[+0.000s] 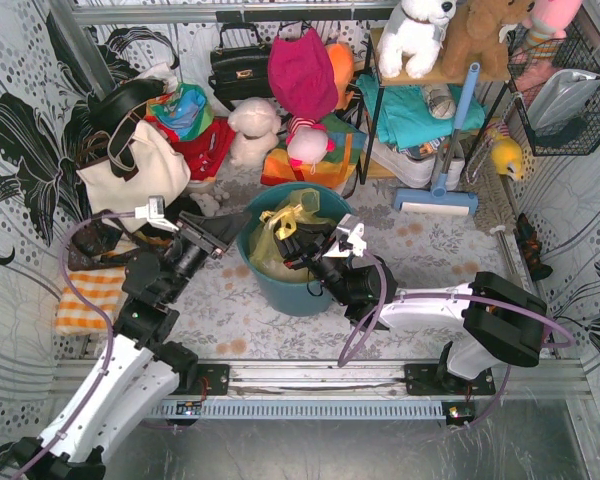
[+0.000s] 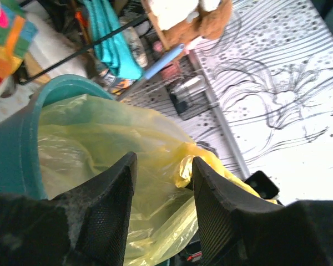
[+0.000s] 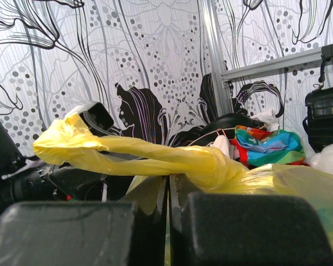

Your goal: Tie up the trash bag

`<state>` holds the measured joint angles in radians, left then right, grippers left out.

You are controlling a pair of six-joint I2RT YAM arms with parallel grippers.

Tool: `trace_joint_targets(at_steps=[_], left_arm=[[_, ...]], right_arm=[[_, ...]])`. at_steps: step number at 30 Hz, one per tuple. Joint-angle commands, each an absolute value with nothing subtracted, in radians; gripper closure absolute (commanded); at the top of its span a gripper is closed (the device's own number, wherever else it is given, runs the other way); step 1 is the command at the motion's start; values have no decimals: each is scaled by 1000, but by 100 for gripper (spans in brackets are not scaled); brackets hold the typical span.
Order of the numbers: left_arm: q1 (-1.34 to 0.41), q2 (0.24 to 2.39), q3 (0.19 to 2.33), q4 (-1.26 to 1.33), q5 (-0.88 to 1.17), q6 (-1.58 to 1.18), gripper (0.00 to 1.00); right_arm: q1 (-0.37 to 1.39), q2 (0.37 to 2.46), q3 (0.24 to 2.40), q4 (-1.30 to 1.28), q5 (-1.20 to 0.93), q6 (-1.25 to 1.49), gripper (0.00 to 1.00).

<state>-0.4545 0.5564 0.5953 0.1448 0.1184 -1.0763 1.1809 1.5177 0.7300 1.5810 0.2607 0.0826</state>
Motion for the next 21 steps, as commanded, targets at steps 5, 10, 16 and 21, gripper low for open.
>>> trace_joint_targets(at_steps=[5, 10, 16, 21], left_arm=[[-381, 585, 496, 596, 317, -1332, 52], [-380, 628, 553, 561, 385, -1284, 57], [-380, 649, 572, 499, 423, -1259, 56], [-378, 638, 558, 437, 390, -1239, 53]], right_arm=[[1186, 1489, 718, 1698, 255, 103, 100], [1186, 1487, 717, 1698, 253, 106, 100], [1187, 1485, 721, 1698, 253, 106, 100], [1186, 1482, 721, 1698, 250, 107, 100]])
